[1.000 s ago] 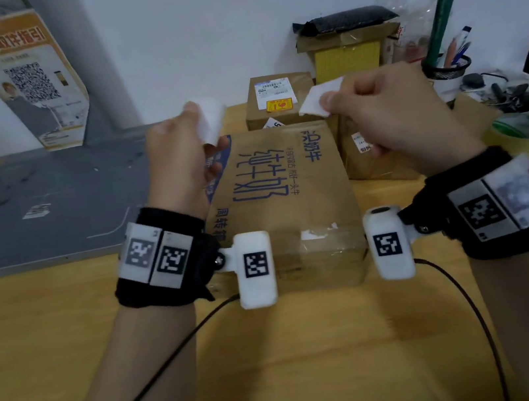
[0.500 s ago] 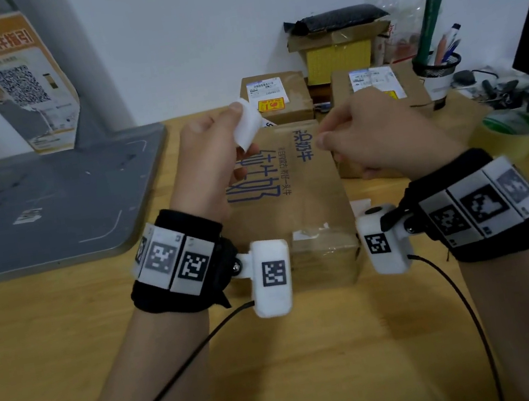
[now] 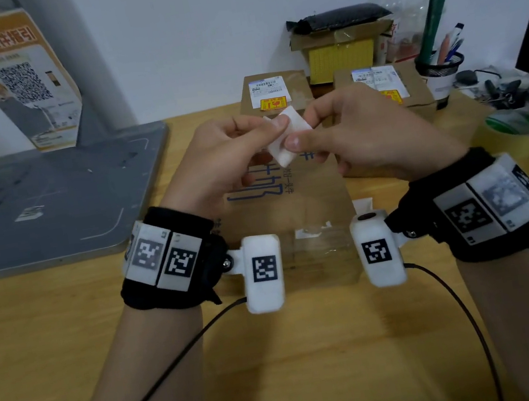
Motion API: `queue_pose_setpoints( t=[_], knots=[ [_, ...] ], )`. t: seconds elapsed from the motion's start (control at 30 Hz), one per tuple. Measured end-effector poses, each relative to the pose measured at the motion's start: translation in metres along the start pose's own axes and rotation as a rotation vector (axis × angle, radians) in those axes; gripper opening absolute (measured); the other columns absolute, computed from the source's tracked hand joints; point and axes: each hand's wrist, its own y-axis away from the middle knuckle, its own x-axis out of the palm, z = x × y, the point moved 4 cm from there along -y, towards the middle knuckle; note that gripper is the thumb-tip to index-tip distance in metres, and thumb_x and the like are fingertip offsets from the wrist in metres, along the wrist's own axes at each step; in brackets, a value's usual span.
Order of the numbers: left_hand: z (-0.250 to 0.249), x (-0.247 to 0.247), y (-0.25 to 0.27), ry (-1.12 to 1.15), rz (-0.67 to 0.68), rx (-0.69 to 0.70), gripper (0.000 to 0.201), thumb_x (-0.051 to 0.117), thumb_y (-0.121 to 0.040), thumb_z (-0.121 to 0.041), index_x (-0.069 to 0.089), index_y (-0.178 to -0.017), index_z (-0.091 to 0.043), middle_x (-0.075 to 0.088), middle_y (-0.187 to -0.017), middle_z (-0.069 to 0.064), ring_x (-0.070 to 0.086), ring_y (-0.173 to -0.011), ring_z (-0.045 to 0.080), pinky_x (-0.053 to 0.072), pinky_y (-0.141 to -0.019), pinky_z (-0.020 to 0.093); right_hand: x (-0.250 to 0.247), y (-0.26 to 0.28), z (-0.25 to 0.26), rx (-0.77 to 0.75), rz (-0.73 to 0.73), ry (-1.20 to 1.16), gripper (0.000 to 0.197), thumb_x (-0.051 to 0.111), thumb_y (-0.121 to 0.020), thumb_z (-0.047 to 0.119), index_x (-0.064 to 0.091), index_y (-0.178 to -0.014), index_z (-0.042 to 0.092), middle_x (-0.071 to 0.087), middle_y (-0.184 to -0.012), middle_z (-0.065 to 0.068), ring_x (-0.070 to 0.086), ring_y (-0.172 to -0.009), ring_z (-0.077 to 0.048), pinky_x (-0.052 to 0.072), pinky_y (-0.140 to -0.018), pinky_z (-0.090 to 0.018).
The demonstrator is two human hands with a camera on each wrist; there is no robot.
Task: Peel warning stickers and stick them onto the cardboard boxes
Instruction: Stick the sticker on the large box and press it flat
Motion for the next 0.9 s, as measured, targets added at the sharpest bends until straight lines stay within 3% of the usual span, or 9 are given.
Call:
queue_pose_setpoints(
  t=[0.07,0.17,0.23,0.33,0.47,0.6,0.77,0.9],
  knots=[
    [-0.003,-0.008,-0.001,0.016,-0.029,0.004,0.015,0.077,-0.083,-0.037,0.07,-0.086,-0.024,0.076,-0.088,-0.005,0.07,-0.079,0.013,0.042,-0.063,0.029,-0.004,-0.001,-0.003,0.016,-0.022,0.036,0.028,0.08,-0.088,0.031,0.073,-0.09,0.005,0.065,-0.069,-0.009,0.05,-0.042,-0.004,0.044,-0.047,-0.025],
    [-0.011,-0.028,0.002,0.198,-0.1,-0.037,0.022,0.066,-0.09,-0.042,0.065,-0.077,-0.024,0.067,-0.073,-0.01,0.064,-0.07,0.011,0.038,-0.057,0.025,-0.018,-0.002,-0.012,0.034,-0.143,0.148,0.028,0.077,-0.09,0.029,0.067,-0.086,0.002,0.063,-0.07,-0.002,0.052,-0.055,-0.007,0.043,-0.058,-0.027],
    [-0.014,-0.033,0.002,0.175,-0.137,-0.037,0.028,0.061,-0.093,-0.046,0.065,-0.075,-0.024,0.067,-0.071,-0.01,0.063,-0.067,0.011,0.036,-0.056,0.026,-0.024,-0.002,-0.013,0.025,-0.214,0.134,0.029,0.078,-0.089,0.03,0.069,-0.088,0.003,0.065,-0.073,-0.008,0.053,-0.058,-0.007,0.043,-0.061,-0.029],
    [-0.012,-0.014,0.003,-0.009,-0.071,-0.007,0.033,0.06,-0.093,-0.046,0.072,-0.074,-0.022,0.072,-0.075,-0.008,0.063,-0.068,0.01,0.035,-0.056,0.026,-0.016,-0.001,-0.003,-0.041,-0.221,0.042,0.03,0.08,-0.085,0.03,0.07,-0.091,0.003,0.068,-0.079,-0.014,0.051,-0.054,-0.004,0.046,-0.06,-0.029],
    [-0.009,0.01,0.006,-0.09,0.008,0.027,0.028,0.062,-0.092,-0.045,0.079,-0.085,-0.024,0.078,-0.086,-0.008,0.067,-0.074,0.008,0.039,-0.059,0.027,-0.006,0.001,0.005,-0.094,-0.23,0.024,0.023,0.079,-0.085,0.029,0.069,-0.089,0.008,0.061,-0.074,0.007,0.049,-0.05,0.001,0.043,-0.051,-0.021],
    [-0.007,0.007,0.003,-0.072,-0.017,0.039,0.026,0.061,-0.094,-0.042,0.078,-0.087,-0.024,0.077,-0.086,-0.009,0.067,-0.074,0.008,0.04,-0.06,0.026,-0.005,0.003,0.008,-0.105,-0.223,0.023,0.022,0.079,-0.084,0.03,0.071,-0.09,0.01,0.069,-0.082,0.004,0.05,-0.049,0.004,0.039,-0.049,-0.012],
    [-0.007,0.009,0.001,-0.032,-0.021,0.058,0.035,0.059,-0.096,-0.043,0.076,-0.071,-0.026,0.072,-0.075,-0.009,0.069,-0.077,0.012,0.042,-0.059,0.027,-0.002,0.004,0.013,-0.12,-0.191,0.062,0.017,0.081,-0.082,0.027,0.075,-0.09,0.013,0.075,-0.095,0.001,0.051,-0.058,0.006,0.038,-0.056,-0.01],
    [-0.008,0.009,0.001,0.013,0.002,0.05,0.036,0.055,-0.097,-0.046,0.077,-0.082,-0.021,0.075,-0.082,-0.003,0.069,-0.073,0.009,0.041,-0.061,0.029,-0.002,0.005,0.013,-0.107,-0.182,0.077,0.016,0.083,-0.08,0.028,0.074,-0.088,0.018,0.067,-0.082,0.009,0.05,-0.051,0.011,0.035,-0.053,-0.011]
  ],
)
